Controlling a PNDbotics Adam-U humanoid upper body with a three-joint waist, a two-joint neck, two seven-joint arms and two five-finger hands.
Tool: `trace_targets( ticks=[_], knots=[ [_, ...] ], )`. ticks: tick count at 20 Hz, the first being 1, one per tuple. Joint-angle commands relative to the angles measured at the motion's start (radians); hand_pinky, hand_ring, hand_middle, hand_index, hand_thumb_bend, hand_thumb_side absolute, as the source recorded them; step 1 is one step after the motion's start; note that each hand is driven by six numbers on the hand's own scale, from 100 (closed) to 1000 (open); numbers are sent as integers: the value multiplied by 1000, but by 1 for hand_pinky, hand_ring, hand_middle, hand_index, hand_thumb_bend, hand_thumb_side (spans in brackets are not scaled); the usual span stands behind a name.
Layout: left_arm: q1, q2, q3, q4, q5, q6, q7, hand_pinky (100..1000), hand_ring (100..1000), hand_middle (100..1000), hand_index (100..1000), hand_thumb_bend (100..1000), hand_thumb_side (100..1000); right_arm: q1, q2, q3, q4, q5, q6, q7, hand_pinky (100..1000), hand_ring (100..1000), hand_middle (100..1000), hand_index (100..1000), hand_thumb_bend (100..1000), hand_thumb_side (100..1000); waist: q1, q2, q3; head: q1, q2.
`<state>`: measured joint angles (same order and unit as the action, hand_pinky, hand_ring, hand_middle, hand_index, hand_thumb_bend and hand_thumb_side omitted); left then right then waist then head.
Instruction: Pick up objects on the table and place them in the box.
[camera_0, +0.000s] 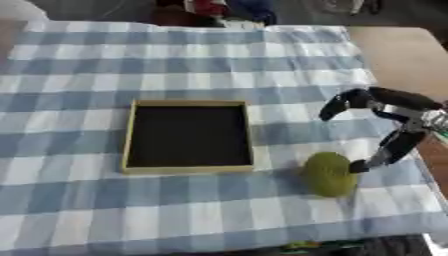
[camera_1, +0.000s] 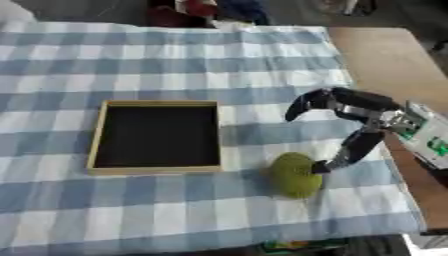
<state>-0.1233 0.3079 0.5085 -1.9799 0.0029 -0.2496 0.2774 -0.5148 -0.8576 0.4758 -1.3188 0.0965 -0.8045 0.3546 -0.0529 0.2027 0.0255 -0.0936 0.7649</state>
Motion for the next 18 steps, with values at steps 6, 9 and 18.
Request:
trace_targets(
  ticks=[6,9,18],
  knots=[
    [-3,25,0,-20,1,1,0,638,503,691,819,100,547,-14,7,4,37,56,-53,55,802,821,745,800,593,248,5,-11,0,-5,5],
    [-4,25,0,-20,1,2,0,638,503,692,819,100,547,-8,7,2,39,61,-61,57,801,818,740,799,589,244,4,-10,1,-6,5],
    [-5,35,-6,-20,2,2,-6,639,504,692,819,100,546,-13,-43,19,36,42,-97,8,791,800,727,796,560,269,-3,-14,0,-8,5]
  ],
)
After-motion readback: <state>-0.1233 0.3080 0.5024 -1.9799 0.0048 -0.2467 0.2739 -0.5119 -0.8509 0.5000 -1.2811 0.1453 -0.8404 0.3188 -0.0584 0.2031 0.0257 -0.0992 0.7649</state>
